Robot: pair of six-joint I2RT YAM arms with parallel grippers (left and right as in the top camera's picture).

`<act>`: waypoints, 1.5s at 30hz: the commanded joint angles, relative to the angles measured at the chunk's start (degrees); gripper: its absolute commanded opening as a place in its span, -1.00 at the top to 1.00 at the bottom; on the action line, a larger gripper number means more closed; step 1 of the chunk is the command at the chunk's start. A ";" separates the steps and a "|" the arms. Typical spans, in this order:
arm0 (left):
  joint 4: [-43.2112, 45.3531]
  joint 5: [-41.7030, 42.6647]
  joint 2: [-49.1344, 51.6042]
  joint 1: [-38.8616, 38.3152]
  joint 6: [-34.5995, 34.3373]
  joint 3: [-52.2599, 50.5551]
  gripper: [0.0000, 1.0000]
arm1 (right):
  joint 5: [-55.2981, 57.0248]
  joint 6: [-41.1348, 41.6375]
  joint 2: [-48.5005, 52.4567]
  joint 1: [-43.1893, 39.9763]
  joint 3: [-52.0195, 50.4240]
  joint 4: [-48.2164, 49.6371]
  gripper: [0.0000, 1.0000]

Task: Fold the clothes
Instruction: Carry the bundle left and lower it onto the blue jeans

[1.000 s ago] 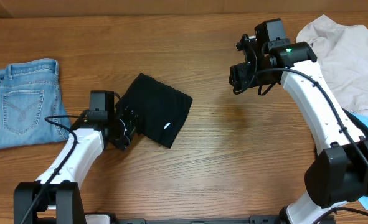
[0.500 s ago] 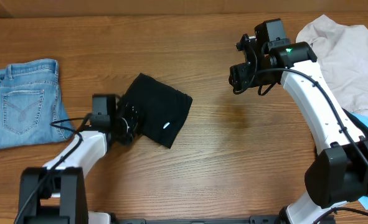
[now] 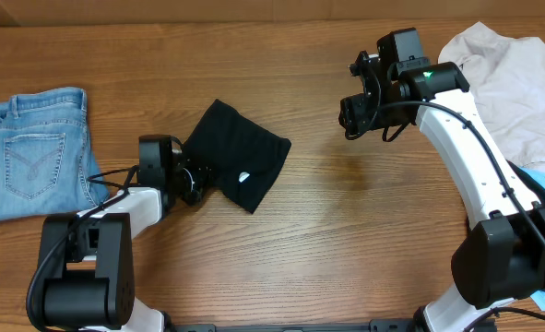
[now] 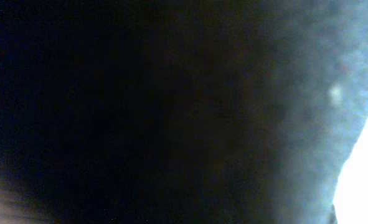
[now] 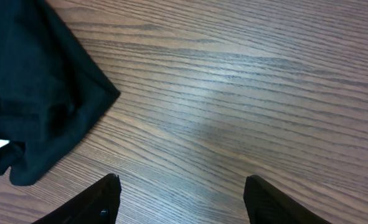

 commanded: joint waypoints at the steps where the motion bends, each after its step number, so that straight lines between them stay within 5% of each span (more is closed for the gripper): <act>1: 0.13 -1.88 0.72 2.58 5.66 0.48 0.92 | 0.11 -0.35 -0.02 0.00 0.02 0.31 -0.35; 7: -6.16 -4.33 -1.88 6.86 17.88 8.24 0.92 | 0.13 -0.37 -0.02 -0.15 0.02 0.33 -0.36; 13: -27.43 -14.95 -4.44 11.06 35.60 22.43 0.92 | 0.13 -0.35 -0.02 -0.15 0.02 0.33 -0.36; 20: -41.33 -23.63 -4.57 15.52 43.10 32.70 0.92 | 0.13 -0.35 -0.02 -0.15 0.02 0.28 -0.36; 24: -43.71 -24.20 -4.57 19.26 48.59 35.26 0.79 | 0.13 -0.35 -0.02 -0.15 0.02 -0.04 -0.36; 28: -44.50 -27.12 -4.55 23.52 50.56 37.18 0.92 | 0.13 -0.35 -0.02 -0.15 0.02 -0.13 -0.36; 45: -37.31 -28.79 -2.89 33.77 58.31 42.84 0.92 | 0.13 -0.35 -0.02 -0.15 0.02 -0.37 -0.36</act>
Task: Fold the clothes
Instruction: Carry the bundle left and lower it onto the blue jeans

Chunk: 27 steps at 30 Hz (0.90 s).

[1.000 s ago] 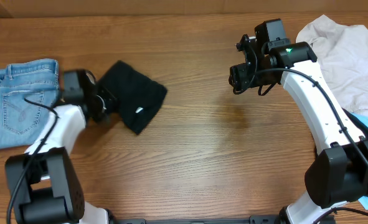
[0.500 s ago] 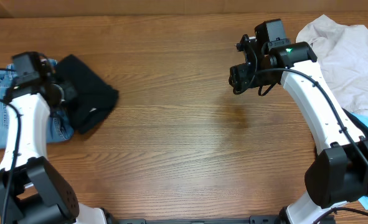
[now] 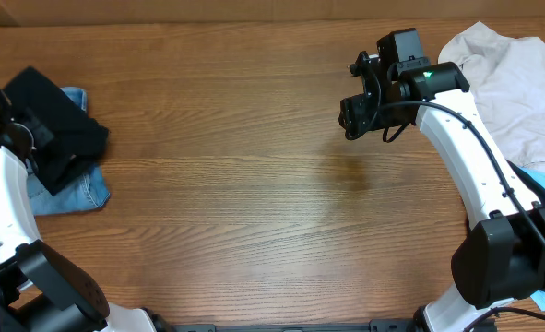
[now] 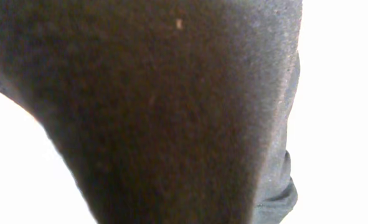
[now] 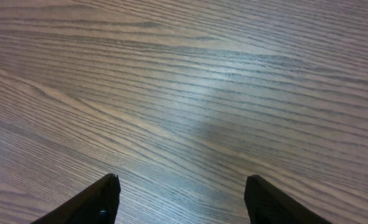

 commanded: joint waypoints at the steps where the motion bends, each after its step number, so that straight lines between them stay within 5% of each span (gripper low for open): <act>1: 2.32 -0.57 0.39 0.61 3.63 2.34 0.92 | 0.11 -0.37 -0.02 -0.13 0.02 0.00 -0.36; 9: 6.12 -0.96 5.22 3.61 4.17 2.34 0.90 | 0.11 -0.37 -0.02 -0.13 0.02 -0.07 -0.36; 15: 8.70 -0.94 8.35 5.60 4.72 2.34 0.65 | 0.09 -0.35 -0.02 -0.13 0.02 -0.07 -0.36; 25: 8.63 -6.91 10.36 6.99 4.31 3.02 -0.45 | 0.09 -0.35 -0.04 -0.13 0.02 -0.02 -0.38; 27: 6.75 -4.81 10.23 7.37 2.60 4.90 -0.49 | 0.09 -0.35 -0.02 -0.13 0.02 0.00 -0.41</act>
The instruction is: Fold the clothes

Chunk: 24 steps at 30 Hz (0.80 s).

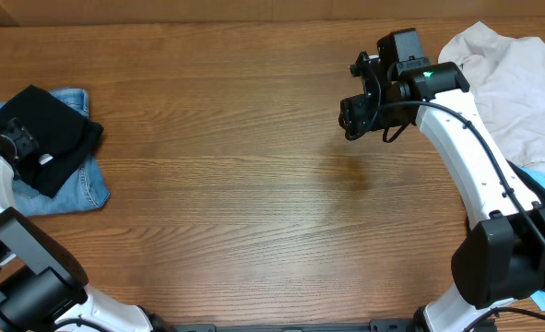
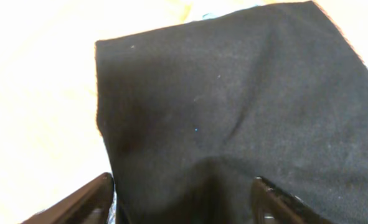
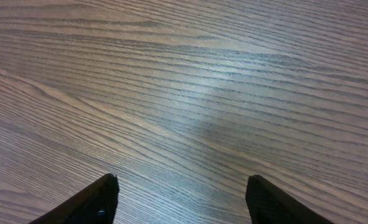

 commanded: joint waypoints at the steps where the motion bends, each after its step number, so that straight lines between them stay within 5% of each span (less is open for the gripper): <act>1: -1.84 1.29 0.15 1.07 -1.62 4.94 -0.50 | 0.11 -0.31 -0.02 -0.13 0.02 0.11 -0.42; 8: -6.84 23.30 -0.50 1.01 -1.53 12.61 -0.47 | 0.11 -0.31 -0.02 -0.13 0.02 0.07 -0.42; 13: -8.70 22.60 -0.46 1.01 -1.73 10.95 -0.19 | 0.11 -0.31 -0.02 -0.13 0.02 0.00 -0.42; 24: -7.19 29.99 6.40 1.05 -1.66 4.46 -0.33 | 0.11 -0.31 -0.02 -0.13 0.02 -0.17 -0.42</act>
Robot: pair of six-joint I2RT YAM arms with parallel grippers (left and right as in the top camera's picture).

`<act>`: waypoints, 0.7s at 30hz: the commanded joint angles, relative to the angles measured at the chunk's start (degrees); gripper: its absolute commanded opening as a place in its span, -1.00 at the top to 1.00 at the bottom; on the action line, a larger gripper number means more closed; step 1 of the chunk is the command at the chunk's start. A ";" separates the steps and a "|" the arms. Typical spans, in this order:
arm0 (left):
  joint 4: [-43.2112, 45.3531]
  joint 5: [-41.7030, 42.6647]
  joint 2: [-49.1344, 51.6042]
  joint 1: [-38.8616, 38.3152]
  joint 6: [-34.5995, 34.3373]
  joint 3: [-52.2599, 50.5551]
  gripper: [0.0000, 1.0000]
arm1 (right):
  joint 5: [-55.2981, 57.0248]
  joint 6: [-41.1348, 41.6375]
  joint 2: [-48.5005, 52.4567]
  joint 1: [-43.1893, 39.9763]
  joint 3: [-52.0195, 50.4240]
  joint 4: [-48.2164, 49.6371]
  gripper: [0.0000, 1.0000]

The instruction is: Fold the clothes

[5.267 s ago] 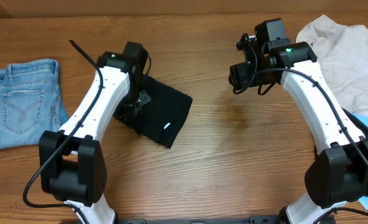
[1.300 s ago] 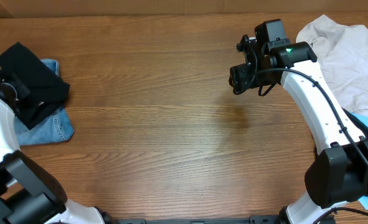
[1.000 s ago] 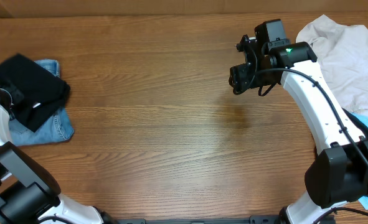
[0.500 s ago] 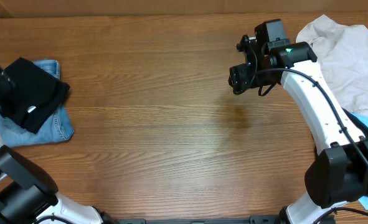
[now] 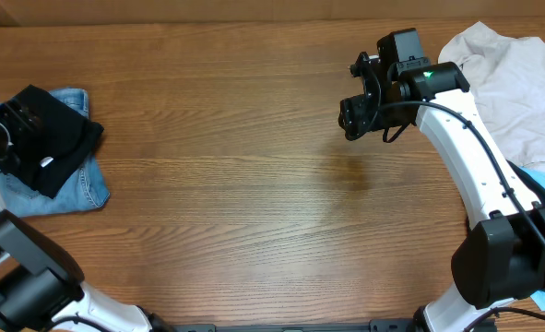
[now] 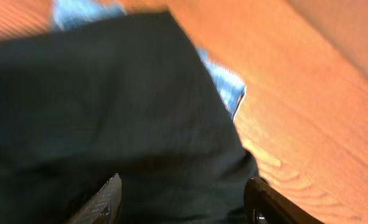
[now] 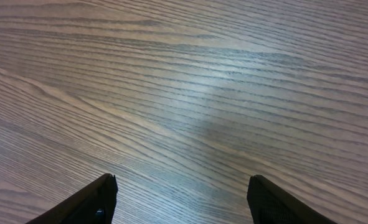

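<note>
A folded black garment (image 5: 53, 138) lies on top of folded blue jeans (image 5: 80, 190) at the table's far left. My left gripper is at the garment's left edge; in the left wrist view it (image 6: 182, 198) is open just over the black cloth (image 6: 103, 118), with a strip of jeans (image 6: 224, 81) showing past it. My right gripper (image 5: 355, 115) hangs open above bare wood at the upper middle right; its fingers (image 7: 96, 199) frame only table. A crumpled white garment (image 5: 521, 88) lies at the far right.
A light blue cloth peeks out at the right edge beside the right arm's base. The wooden table (image 5: 254, 184) stretches between the two arms.
My left gripper has drawn back a little to the left, off the black garment, and stays open. The garment rests on the jeans as before. The right arm has not moved.
The black garment lay at the table's left middle with my left gripper at its corner, the jeans uncovered at far left. Then the garment was over the jeans with the gripper. Then the gripper stood open over it, and now it sits slightly further left.
</note>
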 commanded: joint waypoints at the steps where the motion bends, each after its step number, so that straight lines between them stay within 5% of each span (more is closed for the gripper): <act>1: 0.15 5.05 5.88 -0.02 -0.13 -2.80 -0.33 | 0.09 -0.35 -0.02 -0.13 0.02 -0.07 -0.42; 12: -1.42 23.80 21.09 -0.02 5.86 -4.92 -0.34 | 0.09 -0.35 -0.02 -0.13 0.02 -0.35 -0.42; 21: -1.51 31.34 19.61 0.11 7.23 -4.42 -0.34 | 0.09 -0.37 -0.04 -0.13 0.02 -0.46 -0.42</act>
